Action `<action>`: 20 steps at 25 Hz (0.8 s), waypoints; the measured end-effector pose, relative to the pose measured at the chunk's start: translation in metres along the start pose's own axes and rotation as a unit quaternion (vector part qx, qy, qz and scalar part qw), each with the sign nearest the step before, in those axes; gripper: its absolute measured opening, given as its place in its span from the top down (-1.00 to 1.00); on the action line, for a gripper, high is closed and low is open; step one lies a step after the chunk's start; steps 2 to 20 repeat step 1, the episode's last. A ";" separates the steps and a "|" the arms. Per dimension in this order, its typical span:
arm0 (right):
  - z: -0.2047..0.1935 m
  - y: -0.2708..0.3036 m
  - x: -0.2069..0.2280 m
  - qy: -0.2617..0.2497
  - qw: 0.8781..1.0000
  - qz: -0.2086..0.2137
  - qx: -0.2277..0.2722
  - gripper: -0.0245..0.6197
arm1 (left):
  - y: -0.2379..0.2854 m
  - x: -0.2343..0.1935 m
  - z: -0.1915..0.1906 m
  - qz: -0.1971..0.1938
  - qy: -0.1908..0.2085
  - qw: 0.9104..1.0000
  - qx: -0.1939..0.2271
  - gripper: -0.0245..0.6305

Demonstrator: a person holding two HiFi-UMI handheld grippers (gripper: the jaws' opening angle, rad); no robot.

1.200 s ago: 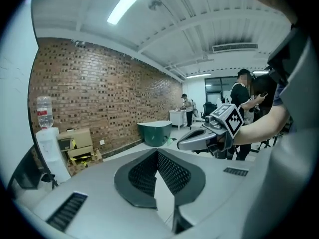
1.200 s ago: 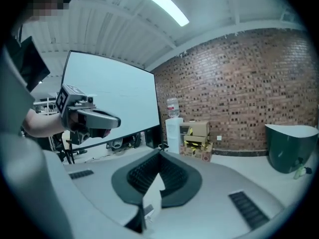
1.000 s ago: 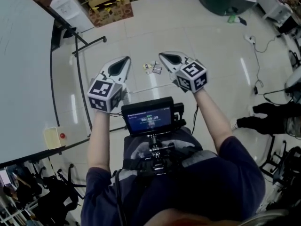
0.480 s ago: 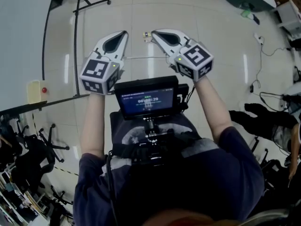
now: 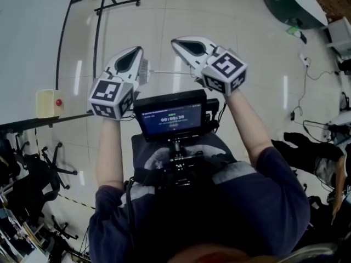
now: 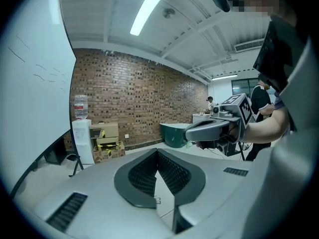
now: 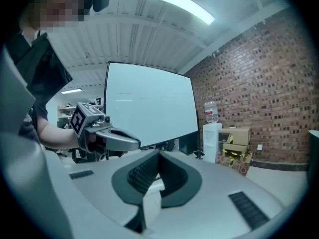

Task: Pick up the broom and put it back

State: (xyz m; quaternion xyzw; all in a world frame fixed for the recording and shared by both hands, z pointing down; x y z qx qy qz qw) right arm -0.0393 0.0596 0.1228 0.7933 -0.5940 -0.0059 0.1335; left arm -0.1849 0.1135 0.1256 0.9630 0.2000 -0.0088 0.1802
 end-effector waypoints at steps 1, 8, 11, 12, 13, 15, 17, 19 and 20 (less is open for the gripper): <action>0.003 0.002 -0.001 -0.001 1.000 0.003 0.000 0.90 | -0.002 -0.001 0.002 0.000 -0.001 1.000 0.000 0.93; 0.003 0.002 -0.001 -0.001 1.000 0.003 0.000 0.90 | -0.002 -0.001 0.002 0.000 -0.001 1.000 0.000 0.93; 0.003 0.002 -0.001 -0.001 1.000 0.003 0.000 0.90 | -0.002 -0.001 0.002 0.000 -0.001 1.000 0.000 0.93; 0.003 0.002 -0.001 -0.001 1.000 0.003 0.000 0.90 | -0.002 -0.001 0.002 0.000 -0.001 1.000 0.000 0.93; 0.003 0.002 -0.001 -0.001 1.000 0.003 0.000 0.90 | -0.002 -0.001 0.002 0.000 -0.001 1.000 0.000 0.93; 0.003 0.002 -0.001 -0.001 1.000 0.003 0.000 0.90 | -0.002 -0.001 0.002 0.000 -0.001 1.000 0.000 0.93; 0.003 0.002 -0.001 -0.001 1.000 0.003 0.000 0.90 | -0.002 -0.001 0.002 0.000 -0.001 1.000 0.000 0.93; 0.003 0.002 -0.001 -0.001 1.000 0.003 0.000 0.90 | -0.002 -0.001 0.002 0.000 -0.001 1.000 0.000 0.93; 0.003 0.002 -0.001 -0.001 1.000 0.003 0.000 0.90 | -0.002 -0.001 0.002 0.000 -0.001 1.000 0.000 0.93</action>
Point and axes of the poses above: the fingertips, and each gripper's own axes: y forward along the fingers, x to its right, z out of its top, the point moved 5 cm from there along -y, backward along the fingers, and after that the axes turned 1 degree about x, right-handed, at the moved point
